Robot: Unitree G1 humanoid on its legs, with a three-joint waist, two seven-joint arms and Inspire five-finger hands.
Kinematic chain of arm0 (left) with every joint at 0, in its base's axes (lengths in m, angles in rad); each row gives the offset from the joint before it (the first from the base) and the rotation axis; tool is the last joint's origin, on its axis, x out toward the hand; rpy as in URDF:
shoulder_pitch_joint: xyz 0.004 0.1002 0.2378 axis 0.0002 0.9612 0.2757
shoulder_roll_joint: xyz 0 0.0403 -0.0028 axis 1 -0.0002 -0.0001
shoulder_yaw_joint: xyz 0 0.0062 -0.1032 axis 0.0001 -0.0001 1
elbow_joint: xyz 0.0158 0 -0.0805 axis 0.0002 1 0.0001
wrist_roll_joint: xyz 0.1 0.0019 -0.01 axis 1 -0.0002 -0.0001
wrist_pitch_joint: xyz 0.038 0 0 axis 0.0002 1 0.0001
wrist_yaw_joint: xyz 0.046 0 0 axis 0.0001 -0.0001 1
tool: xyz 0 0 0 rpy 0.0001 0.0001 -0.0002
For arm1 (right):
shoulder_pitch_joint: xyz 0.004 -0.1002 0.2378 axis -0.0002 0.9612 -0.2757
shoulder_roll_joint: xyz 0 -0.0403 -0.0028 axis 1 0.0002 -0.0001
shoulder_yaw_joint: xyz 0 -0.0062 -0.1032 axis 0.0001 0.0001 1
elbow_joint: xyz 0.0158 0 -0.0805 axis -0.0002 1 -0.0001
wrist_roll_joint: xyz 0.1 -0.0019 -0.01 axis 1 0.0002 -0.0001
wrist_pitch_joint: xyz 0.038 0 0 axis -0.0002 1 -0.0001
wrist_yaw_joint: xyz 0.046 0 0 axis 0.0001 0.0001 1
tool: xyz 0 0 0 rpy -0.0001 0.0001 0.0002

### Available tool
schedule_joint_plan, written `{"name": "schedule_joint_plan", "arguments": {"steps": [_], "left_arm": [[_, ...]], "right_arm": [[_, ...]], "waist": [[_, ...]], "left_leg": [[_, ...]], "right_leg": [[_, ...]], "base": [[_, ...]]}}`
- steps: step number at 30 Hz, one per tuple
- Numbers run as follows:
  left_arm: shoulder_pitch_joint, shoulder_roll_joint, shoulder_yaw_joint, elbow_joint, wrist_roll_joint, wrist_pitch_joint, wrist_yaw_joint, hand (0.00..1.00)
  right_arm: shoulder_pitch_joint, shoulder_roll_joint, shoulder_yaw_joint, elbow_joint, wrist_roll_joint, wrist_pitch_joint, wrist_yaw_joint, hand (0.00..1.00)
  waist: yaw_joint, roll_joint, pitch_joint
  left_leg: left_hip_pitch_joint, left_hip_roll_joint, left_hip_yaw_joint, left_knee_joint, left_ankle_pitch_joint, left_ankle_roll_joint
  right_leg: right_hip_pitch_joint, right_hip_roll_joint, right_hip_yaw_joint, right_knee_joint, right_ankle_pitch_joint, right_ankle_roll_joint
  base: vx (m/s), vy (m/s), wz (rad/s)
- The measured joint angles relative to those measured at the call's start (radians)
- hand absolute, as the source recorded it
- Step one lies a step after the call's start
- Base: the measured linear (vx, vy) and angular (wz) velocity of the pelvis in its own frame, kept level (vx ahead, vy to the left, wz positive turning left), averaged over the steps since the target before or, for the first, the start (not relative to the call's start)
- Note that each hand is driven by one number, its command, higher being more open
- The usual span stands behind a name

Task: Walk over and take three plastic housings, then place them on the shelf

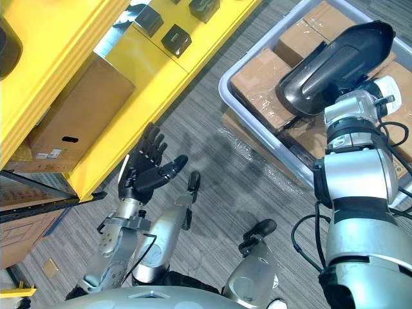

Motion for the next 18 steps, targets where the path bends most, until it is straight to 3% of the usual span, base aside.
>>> {"name": "schedule_joint_plan", "arguments": {"steps": [5,10,12,16,18], "left_arm": [[0.031,0.041,0.03,-0.014,0.0,-0.016,-0.024,1.0],[0.034,0.046,0.042,-0.019,0.0,-0.062,-0.077,1.0],[0.031,0.05,0.05,-0.033,0.0,-0.083,-0.098,1.0],[0.014,0.082,0.064,-0.086,0.005,-0.086,-0.123,1.0],[-0.055,0.099,0.064,-0.098,0.004,-0.074,-0.135,1.0]], "right_arm": [[0.041,-0.045,0.042,0.0,-0.023,-0.109,-0.011,0.0],[0.045,-0.049,0.08,-0.017,-0.045,-0.258,-0.104,0.0],[0.068,-0.051,0.079,-0.087,-0.062,-0.292,-0.152,0.0],[0.167,-0.051,0.082,-0.285,-0.139,-0.354,-0.223,0.0],[0.213,-0.05,0.083,-0.389,-0.178,-0.376,-0.26,0.0]], "waist": [[-0.009,-0.003,0.002],[-0.025,-0.01,0.005],[-0.038,-0.018,0.008],[-0.064,-0.06,0.006],[-0.084,-0.09,0.003]], "left_leg": [[0.018,0.019,0.007,-0.02,0.009,-0.002],[0.049,0.046,0.023,-0.068,0.036,-0.012],[0.052,0.055,0.025,-0.069,0.037,-0.013],[0.097,0.068,0.056,-0.094,0.04,-0.018],[0.118,0.07,0.076,-0.11,0.042,-0.021]], "right_leg": [[0.004,0.022,0.009,-0.008,0.004,-0.006],[0.004,0.052,0.026,-0.019,0.009,-0.015],[0.004,0.06,0.029,-0.02,0.009,-0.018],[0.018,0.071,0.056,-0.023,0.006,-0.022],[0.018,0.077,0.075,-0.025,0.005,-0.024]], "base": [[-0.07,-0.071,-0.08],[-0.06,-0.094,-0.13],[-0.04,-0.082,-0.1],[0.0,-0.072,-0.2],[-0.01,-0.036,-0.2]]}}
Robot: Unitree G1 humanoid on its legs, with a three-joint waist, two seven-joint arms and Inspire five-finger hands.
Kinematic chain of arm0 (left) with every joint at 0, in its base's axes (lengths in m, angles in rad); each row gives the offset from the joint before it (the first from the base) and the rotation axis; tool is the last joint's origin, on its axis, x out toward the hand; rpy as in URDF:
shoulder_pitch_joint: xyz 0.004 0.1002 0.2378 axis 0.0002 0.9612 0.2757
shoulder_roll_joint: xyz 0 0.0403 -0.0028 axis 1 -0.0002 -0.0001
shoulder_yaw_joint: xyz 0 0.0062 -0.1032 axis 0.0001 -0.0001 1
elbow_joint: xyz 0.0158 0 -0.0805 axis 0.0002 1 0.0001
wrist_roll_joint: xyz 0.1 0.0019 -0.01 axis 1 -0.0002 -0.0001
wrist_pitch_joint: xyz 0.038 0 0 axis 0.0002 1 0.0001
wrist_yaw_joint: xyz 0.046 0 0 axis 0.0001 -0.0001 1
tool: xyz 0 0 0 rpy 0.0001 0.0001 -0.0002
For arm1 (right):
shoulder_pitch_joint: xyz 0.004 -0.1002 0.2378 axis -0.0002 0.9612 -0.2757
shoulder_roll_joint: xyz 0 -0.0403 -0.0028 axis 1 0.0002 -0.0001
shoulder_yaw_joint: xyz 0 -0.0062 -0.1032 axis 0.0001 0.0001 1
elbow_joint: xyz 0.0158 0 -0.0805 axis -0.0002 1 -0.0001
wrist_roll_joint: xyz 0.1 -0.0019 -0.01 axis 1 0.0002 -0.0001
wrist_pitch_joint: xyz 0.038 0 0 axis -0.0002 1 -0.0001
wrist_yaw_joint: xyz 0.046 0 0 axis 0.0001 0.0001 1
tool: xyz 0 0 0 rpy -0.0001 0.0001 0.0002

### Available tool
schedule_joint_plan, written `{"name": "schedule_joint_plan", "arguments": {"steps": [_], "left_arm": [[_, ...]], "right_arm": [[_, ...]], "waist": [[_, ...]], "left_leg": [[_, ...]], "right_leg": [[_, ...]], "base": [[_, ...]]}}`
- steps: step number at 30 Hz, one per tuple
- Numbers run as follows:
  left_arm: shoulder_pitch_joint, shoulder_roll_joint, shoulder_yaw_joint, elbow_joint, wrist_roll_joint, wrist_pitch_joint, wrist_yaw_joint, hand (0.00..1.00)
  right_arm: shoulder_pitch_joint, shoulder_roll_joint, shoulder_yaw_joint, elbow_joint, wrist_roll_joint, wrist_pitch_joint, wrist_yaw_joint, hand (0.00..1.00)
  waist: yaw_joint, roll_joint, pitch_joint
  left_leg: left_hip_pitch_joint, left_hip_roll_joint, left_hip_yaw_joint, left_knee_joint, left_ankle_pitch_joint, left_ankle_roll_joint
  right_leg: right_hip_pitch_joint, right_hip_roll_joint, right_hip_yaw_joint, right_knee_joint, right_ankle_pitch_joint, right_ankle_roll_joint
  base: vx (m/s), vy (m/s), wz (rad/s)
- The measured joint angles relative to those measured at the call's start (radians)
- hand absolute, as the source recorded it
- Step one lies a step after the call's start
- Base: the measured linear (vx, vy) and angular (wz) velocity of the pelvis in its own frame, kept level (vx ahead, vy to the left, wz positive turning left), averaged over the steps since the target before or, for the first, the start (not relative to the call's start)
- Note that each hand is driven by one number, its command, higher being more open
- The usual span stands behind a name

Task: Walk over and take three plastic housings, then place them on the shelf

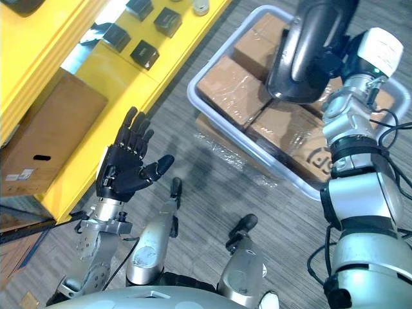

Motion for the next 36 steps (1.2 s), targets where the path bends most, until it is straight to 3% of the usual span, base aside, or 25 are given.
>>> {"name": "schedule_joint_plan", "arguments": {"steps": [4,8,11,15,17,21,27,31,32,36], "left_arm": [[-0.166,0.021,-0.003,0.035,-0.005,0.122,0.0,1.0],[-0.371,0.018,-0.004,0.246,-0.024,0.291,0.043,1.0],[-0.469,-0.001,0.022,0.378,-0.038,0.37,0.074,1.0],[-0.568,0.0,0.055,0.423,-0.084,0.44,0.051,1.0],[-0.628,0.003,0.059,0.46,-0.133,0.484,0.035,1.0],[-0.682,0.002,0.057,0.505,-0.131,0.521,0.007,1.0],[-0.709,-0.035,0.029,0.567,-0.248,0.57,-0.015,1.0],[-0.72,-0.052,-0.005,0.614,-0.282,0.57,-0.028,1.0],[-0.72,-0.059,-0.011,0.632,-0.281,0.57,-0.027,0.0],[-0.72,-0.063,-0.015,0.643,-0.335,0.568,-0.001,0.0]], "right_arm": [[0.056,0.027,-0.001,-0.108,-0.063,-0.014,-0.024,0.0],[0.088,0.096,-0.008,-0.214,-0.168,-0.024,-0.025,0.0],[0.12,0.122,-0.041,-0.295,-0.231,-0.046,-0.025,0.0],[0.172,0.142,-0.075,-0.389,-0.285,-0.085,-0.025,0.0],[0.195,0.186,-0.084,-0.417,-0.326,-0.109,-0.025,0.0],[0.259,0.248,-0.086,-0.495,-0.376,-0.169,-0.025,0.0],[0.337,0.325,-0.086,-0.528,-0.399,-0.24,-0.023,0.0],[0.391,0.367,-0.084,-0.529,-0.414,-0.27,-0.017,0.0],[0.401,0.368,-0.084,-0.529,-0.414,-0.272,-0.016,0.0],[0.411,0.391,-0.082,-0.529,-0.412,-0.277,-0.015,0.0]], "waist": [[-0.028,-0.043,-0.02],[-0.082,-0.084,-0.04],[-0.094,-0.087,-0.041],[-0.113,-0.092,-0.043],[-0.119,-0.11,-0.053],[-0.149,-0.15,-0.075],[-0.166,-0.162,-0.09],[-0.164,-0.187,-0.108],[-0.164,-0.188,-0.115],[-0.163,-0.187,-0.123]], "left_leg": [[0.03,0.012,0.034,-0.035,0.011,-0.006],[0.045,0.025,0.082,-0.035,0.011,-0.007],[0.067,0.033,0.122,-0.035,0.011,-0.007],[0.083,0.04,0.16,-0.035,0.011,-0.008],[0.096,0.044,0.189,-0.035,0.011,-0.008],[0.11,0.051,0.217,-0.035,0.009,-0.011],[0.169,0.061,0.255,-0.036,-0.012,-0.029],[0.174,0.067,0.264,-0.036,-0.014,-0.028],[0.174,0.066,0.266,-0.036,-0.014,-0.028],[0.175,0.066,0.266,-0.036,-0.014,-0.028]], "right_leg": [[0.0,0.022,0.033,-0.03,0.014,-0.005],[-0.002,0.039,0.063,-0.053,0.029,-0.011],[-0.002,0.046,0.091,-0.053,0.031,-0.013],[-0.003,0.055,0.112,-0.056,0.034,-0.018],[-0.003,0.063,0.131,-0.072,0.045,-0.021],[0.005,0.076,0.152,-0.105,0.067,-0.024],[0.071,0.098,0.169,-0.175,0.097,-0.022],[0.088,0.112,0.172,-0.216,0.122,-0.027],[0.092,0.114,0.173,-0.228,0.13,-0.026],[0.11,0.121,0.171,-0.264,0.15,-0.027]], "base": [[-0.01,-0.037,-0.27],[0.01,-0.026,-0.22],[0.0,-0.03,-0.28],[0.0,-0.025,-0.17],[-0.01,-0.025,-0.34],[0.0,-0.022,-0.22],[-0.01,-0.008,-0.15],[0.0,-0.009,-0.06],[0.0,0.0,0.0],[0.0,0.0,0.0]]}}
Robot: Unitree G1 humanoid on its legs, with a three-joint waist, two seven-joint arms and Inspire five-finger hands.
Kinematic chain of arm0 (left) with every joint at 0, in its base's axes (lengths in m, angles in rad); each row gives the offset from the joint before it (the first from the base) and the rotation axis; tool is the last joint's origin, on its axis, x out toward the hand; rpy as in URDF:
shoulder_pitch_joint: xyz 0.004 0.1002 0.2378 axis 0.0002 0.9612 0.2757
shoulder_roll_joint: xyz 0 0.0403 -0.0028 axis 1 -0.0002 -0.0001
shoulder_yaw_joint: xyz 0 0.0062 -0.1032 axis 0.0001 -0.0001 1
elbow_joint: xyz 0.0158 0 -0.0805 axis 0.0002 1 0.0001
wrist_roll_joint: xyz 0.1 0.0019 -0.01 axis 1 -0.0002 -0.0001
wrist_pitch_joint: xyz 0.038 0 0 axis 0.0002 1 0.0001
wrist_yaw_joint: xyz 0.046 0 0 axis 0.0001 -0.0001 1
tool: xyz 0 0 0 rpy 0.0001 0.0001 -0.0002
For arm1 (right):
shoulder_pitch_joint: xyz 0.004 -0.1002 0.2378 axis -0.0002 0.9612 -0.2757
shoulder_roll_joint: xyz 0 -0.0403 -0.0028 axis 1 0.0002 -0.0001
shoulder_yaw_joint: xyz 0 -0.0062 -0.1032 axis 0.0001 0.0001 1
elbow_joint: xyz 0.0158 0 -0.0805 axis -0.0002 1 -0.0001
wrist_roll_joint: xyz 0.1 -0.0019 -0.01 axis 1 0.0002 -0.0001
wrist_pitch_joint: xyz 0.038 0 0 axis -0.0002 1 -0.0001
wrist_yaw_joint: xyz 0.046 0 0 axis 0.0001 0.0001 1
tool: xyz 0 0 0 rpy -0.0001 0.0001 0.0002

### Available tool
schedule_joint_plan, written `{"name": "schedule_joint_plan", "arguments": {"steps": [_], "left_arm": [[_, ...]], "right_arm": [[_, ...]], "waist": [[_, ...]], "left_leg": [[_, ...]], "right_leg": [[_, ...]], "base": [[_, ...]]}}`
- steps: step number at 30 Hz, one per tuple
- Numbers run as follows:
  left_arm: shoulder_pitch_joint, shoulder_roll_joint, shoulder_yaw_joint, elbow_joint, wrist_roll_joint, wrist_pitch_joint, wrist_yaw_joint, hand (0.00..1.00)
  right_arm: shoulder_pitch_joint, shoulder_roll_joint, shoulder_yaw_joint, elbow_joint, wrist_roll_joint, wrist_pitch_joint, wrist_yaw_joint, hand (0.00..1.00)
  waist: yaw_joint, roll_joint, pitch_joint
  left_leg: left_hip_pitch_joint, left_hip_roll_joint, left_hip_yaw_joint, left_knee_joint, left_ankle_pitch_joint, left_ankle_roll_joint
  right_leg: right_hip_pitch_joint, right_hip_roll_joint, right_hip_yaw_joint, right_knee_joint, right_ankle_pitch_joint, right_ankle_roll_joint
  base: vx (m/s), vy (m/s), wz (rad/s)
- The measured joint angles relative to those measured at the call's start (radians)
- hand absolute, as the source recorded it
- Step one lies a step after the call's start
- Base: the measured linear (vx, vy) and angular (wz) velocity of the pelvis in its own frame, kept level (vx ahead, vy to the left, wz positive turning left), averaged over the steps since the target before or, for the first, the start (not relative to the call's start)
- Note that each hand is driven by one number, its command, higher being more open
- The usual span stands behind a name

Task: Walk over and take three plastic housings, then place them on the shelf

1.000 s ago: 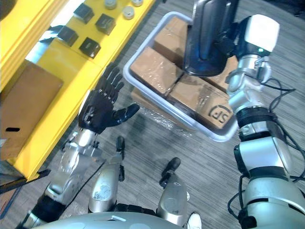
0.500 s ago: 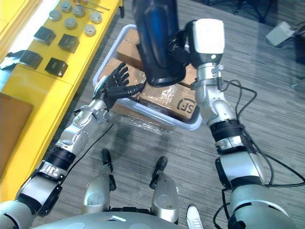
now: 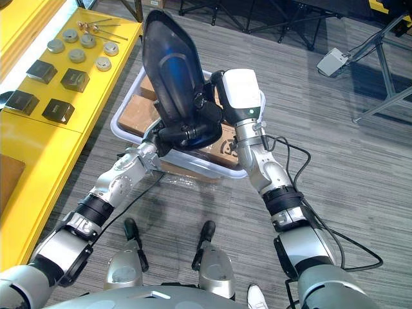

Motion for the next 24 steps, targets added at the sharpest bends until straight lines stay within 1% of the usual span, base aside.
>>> {"name": "schedule_joint_plan", "arguments": {"steps": [3,5,9,13,15,18,19,22,24], "left_arm": [[0.002,-0.007,-0.004,0.015,-0.044,-0.009,0.018,0.0],[0.005,-0.016,-0.007,0.044,-0.064,-0.015,0.02,0.0],[0.046,-0.016,-0.028,0.047,-0.091,-0.05,0.011,0.0],[0.107,-0.022,-0.045,0.047,-0.09,-0.059,0.003,0.0],[0.143,-0.033,-0.046,0.047,-0.09,-0.067,-0.001,0.0],[0.175,-0.041,-0.05,0.046,-0.09,-0.071,-0.003,0.0],[0.185,-0.041,-0.059,0.046,-0.084,-0.072,-0.003,0.0],[0.21,-0.043,-0.062,0.04,-0.048,-0.098,-0.014,0.0],[0.23,-0.044,-0.061,0.029,0.006,-0.112,-0.014,0.0]], "right_arm": [[0.034,0.008,-0.004,-0.029,0.005,0.001,-0.001,0.0],[0.056,0.019,-0.003,-0.032,0.006,0.001,-0.001,0.0],[0.094,0.045,-0.003,-0.034,0.016,0.001,-0.004,0.0],[0.152,0.058,0.017,-0.04,0.027,0.001,-0.005,0.0],[0.183,0.062,0.023,-0.048,0.029,0.001,-0.006,0.0],[0.211,0.066,0.035,-0.049,0.032,0.001,-0.009,0.0],[0.229,0.07,0.035,-0.051,0.038,0.001,-0.013,1.0],[0.269,0.082,0.034,-0.07,0.062,0.0,-0.038,1.0],[0.303,0.084,0.038,-0.083,0.096,-0.025,-0.049,1.0]], "waist": [[0.004,0.0,-0.007],[0.007,-0.001,-0.022],[0.017,-0.002,-0.044],[0.024,-0.007,-0.098],[0.027,-0.014,-0.126],[0.028,-0.024,-0.147],[0.028,-0.027,-0.161],[0.027,-0.028,-0.176],[0.028,-0.027,-0.191]], "left_leg": [[0.004,-0.003,0.0,0.0,0.0,0.0],[0.007,-0.004,0.0,0.0,0.0,0.0],[0.028,-0.004,0.003,-0.001,-0.008,-0.004],[0.035,-0.003,0.005,-0.002,-0.014,-0.006],[0.037,-0.003,0.005,-0.004,-0.018,-0.004],[0.045,-0.003,0.005,-0.005,-0.019,-0.004],[0.046,-0.003,0.005,-0.005,-0.024,-0.008],[0.051,-0.002,0.004,-0.005,-0.029,-0.006],[0.051,-0.002,0.003,-0.005,-0.03,-0.003]], "right_leg": [[0.019,0.002,-0.003,-0.026,0.012,0.002],[0.026,0.003,-0.003,-0.034,0.015,0.001],[0.044,0.003,-0.001,-0.035,0.015,0.001],[0.049,0.004,0.0,-0.036,0.013,0.001],[0.05,0.003,-0.001,-0.037,0.012,0.001],[0.057,0.003,-0.001,-0.037,0.011,0.002],[0.058,0.003,-0.001,-0.04,0.009,0.001],[0.062,0.002,-0.001,-0.042,0.004,0.002],[0.063,0.002,-0.002,-0.042,0.002,0.001]], "base": [[0.01,0.006,0.03],[0.0,0.0,0.0],[0.0,0.007,-0.02],[0.0,0.004,-0.01],[0.0,0.0,0.0],[0.0,0.0,0.0],[0.0,0.0,0.0],[0.0,0.0,0.0],[0.0,0.0,0.0]]}}
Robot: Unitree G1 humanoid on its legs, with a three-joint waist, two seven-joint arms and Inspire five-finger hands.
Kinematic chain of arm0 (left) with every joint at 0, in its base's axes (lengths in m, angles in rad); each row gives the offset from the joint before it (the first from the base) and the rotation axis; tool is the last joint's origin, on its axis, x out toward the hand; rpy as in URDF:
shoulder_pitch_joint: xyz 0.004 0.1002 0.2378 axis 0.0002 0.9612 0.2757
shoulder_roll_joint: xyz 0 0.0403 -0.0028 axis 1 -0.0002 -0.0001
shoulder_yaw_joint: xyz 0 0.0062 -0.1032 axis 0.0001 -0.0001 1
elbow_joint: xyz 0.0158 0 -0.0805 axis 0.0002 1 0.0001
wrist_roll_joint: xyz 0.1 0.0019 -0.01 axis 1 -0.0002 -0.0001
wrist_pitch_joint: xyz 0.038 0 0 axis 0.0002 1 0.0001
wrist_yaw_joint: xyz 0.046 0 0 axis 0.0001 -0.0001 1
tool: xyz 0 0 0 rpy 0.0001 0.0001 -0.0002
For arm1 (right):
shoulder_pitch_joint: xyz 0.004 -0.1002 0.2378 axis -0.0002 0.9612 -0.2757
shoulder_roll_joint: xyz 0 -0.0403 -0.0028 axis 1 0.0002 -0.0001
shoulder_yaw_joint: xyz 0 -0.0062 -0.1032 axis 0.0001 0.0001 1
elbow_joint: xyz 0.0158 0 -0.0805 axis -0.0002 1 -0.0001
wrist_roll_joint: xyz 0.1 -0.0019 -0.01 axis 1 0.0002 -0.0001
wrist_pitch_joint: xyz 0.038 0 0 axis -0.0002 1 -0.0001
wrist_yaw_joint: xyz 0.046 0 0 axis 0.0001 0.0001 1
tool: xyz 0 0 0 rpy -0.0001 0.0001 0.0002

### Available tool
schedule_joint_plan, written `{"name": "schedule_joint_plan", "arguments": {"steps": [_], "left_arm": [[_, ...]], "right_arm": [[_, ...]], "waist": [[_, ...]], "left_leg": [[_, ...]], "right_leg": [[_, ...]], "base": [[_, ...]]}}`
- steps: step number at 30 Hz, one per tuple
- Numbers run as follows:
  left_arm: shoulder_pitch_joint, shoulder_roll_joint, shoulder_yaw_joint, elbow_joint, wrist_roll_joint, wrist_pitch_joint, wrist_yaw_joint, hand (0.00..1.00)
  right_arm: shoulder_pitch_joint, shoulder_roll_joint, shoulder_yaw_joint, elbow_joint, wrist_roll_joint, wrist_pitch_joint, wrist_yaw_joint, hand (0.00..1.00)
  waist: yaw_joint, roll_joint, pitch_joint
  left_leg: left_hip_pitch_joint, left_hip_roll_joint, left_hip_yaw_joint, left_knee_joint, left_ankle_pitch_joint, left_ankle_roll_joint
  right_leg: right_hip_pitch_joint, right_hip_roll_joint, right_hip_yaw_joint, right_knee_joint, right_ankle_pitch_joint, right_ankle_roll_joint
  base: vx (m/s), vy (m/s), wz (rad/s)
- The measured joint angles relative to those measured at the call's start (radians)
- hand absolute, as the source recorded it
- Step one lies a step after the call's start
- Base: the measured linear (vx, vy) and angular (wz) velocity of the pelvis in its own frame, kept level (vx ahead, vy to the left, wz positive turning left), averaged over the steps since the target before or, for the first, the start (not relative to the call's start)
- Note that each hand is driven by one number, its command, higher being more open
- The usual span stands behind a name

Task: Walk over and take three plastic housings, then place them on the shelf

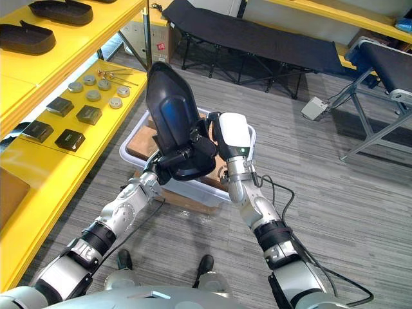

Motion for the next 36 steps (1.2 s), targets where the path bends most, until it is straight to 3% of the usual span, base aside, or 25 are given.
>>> {"name": "schedule_joint_plan", "arguments": {"steps": [4,6,11,15,18,21,24,30,36], "left_arm": [[0.101,0.0,0.065,-0.143,0.179,-0.058,0.03,0.0],[0.181,0.0,0.108,-0.267,0.314,-0.089,0.057,0.0],[0.382,-0.011,0.259,-0.524,0.556,-0.177,0.108,0.0],[0.478,0.0,0.345,-0.566,0.805,-0.242,0.188,0.0],[0.566,0.033,0.35,-0.588,0.971,-0.245,0.217,0.0],[0.636,0.051,0.327,-0.599,1.036,-0.245,0.21,0.0],[0.693,0.051,0.314,-0.599,0.987,-0.241,0.191,0.0],[0.739,0.0,0.312,-0.663,0.574,-0.241,0.099,0.0],[0.734,0.0,0.315,-0.773,0.438,-0.266,0.075,0.0]], "right_arm": [[0.079,0.006,-0.001,-0.08,0.094,-0.049,0.003,1.0],[0.139,0.014,-0.003,-0.135,0.144,-0.067,0.019,1.0],[0.341,0.089,-0.06,-0.295,0.435,-0.067,0.127,1.0],[0.459,0.136,-0.087,-0.376,0.591,-0.066,0.162,1.0],[0.515,0.166,-0.118,-0.389,0.712,-0.064,0.173,1.0],[0.556,0.173,-0.139,-0.391,0.826,-0.064,0.185,1.0],[0.614,0.174,-0.153,-0.395,0.923,-0.065,0.205,1.0],[0.702,0.203,-0.251,-0.341,1.074,-0.066,0.229,1.0],[0.707,0.201,-0.275,-0.283,1.173,-0.066,0.317,1.0]], "waist": [[-0.002,0.004,-0.005],[-0.001,0.018,-0.021],[-0.002,0.067,-0.076],[-0.002,0.082,-0.099],[-0.006,0.083,-0.114],[-0.007,0.088,-0.117],[-0.009,0.097,-0.123],[-0.008,0.116,-0.134],[-0.009,0.139,-0.148]], "left_leg": [[-0.001,-0.001,-0.002,0.0,-0.001,0.001],[-0.002,-0.002,-0.004,0.0,0.001,-0.005],[0.002,-0.007,-0.025,0.003,0.003,-0.004],[0.006,-0.007,-0.029,0.002,-0.007,-0.011],[0.008,-0.007,-0.029,0.0,-0.016,-0.008],[0.001,-0.007,-0.025,0.0,-0.016,-0.008],[-0.003,-0.006,-0.02,0.0,-0.016,-0.008],[-0.007,-0.005,-0.018,0.003,-0.018,-0.01],[-0.035,-0.007,-0.064,0.004,-0.015,-0.01]], "right_leg": [[0.0,0.0,-0.004,0.0,0.0,0.0],[0.002,-0.001,-0.01,0.001,-0.003,0.003],[0.021,-0.005,-0.033,0.005,-0.013,0.009],[0.024,-0.004,-0.039,0.0,-0.027,0.007],[0.024,-0.005,-0.039,0.0,-0.033,0.007],[0.016,-0.007,-0.042,0.0,-0.033,0.007],[0.007,-0.007,-0.042,0.0,-0.033,0.007],[0.0,-0.007,-0.042,0.0,-0.033,0.007],[0.01,-0.006,-0.08,0.005,-0.039,0.009]], "base": [[0.0,0.0,0.0],[0.04,0.012,0.05],[0.07,0.015,0.12],[0.01,0.008,0.05],[0.0,0.0,0.0],[0.0,0.006,-0.05],[0.01,0.0,-0.06],[0.03,0.0,-0.01],[0.04,0.0,0.16]]}}
